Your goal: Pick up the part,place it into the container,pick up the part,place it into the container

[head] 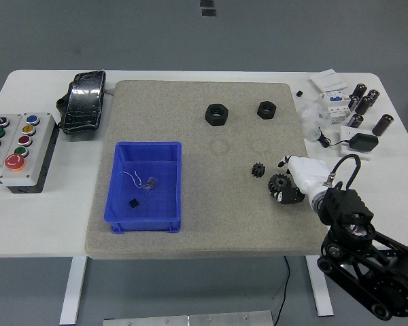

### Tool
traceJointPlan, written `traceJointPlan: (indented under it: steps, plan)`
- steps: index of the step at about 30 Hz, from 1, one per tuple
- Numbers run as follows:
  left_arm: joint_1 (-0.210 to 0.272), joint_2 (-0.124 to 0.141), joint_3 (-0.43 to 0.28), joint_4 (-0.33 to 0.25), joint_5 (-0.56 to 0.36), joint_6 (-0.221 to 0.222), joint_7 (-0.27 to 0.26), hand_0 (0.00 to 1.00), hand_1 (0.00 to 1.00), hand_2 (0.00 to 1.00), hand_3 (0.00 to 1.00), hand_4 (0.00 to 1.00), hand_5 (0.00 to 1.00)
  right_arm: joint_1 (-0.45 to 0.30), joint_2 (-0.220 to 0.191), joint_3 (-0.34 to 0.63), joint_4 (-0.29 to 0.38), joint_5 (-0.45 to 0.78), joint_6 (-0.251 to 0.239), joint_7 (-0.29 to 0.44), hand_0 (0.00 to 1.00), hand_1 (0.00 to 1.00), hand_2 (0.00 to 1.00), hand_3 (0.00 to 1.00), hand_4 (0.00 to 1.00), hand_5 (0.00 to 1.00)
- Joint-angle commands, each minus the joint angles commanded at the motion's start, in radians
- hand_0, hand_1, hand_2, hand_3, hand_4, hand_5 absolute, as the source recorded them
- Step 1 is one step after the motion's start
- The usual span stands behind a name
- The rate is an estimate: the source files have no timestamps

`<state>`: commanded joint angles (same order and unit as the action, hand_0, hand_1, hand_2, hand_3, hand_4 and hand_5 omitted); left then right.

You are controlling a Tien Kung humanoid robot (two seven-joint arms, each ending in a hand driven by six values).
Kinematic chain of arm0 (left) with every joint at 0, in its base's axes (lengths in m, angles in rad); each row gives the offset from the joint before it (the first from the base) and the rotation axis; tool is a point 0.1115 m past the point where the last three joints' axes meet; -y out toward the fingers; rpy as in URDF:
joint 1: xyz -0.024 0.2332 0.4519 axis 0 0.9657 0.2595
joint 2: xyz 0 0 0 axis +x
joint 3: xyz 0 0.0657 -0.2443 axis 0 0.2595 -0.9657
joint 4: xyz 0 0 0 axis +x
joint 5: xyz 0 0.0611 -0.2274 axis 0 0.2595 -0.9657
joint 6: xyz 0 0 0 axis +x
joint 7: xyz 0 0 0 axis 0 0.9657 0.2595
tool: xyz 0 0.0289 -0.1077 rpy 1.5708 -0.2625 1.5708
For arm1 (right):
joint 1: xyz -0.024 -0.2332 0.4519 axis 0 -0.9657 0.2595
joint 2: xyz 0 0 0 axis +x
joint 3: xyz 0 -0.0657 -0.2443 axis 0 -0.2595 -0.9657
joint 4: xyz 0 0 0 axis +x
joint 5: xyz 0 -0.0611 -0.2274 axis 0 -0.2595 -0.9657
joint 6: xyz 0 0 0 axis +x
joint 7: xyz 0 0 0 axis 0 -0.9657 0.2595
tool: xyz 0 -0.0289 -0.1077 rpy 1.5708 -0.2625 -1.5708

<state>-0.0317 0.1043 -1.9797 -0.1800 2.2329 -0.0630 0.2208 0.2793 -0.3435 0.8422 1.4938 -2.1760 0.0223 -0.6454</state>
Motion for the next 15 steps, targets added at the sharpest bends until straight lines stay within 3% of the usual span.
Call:
traceJointPlan:
  steps: [8,15]
  plan:
    - [-0.001,0.001,0.002,0.0,0.0,0.001,-0.004,0.658,0.599,0.561,0.618,0.644,0.377,-0.002,-0.004,-0.014,-0.011,0.009,0.005,0.0,0.413,0.564,0.489,0.646,0.402,0.035]
    - [-0.001,0.001,0.009,0.0,-0.006,0.0,-0.004,0.659,0.599,0.562,0.622,0.651,0.4,-0.007,-0.02,-0.005,0.054,-0.003,-0.034,0.0,0.416,0.571,0.485,0.633,0.444,0.002]
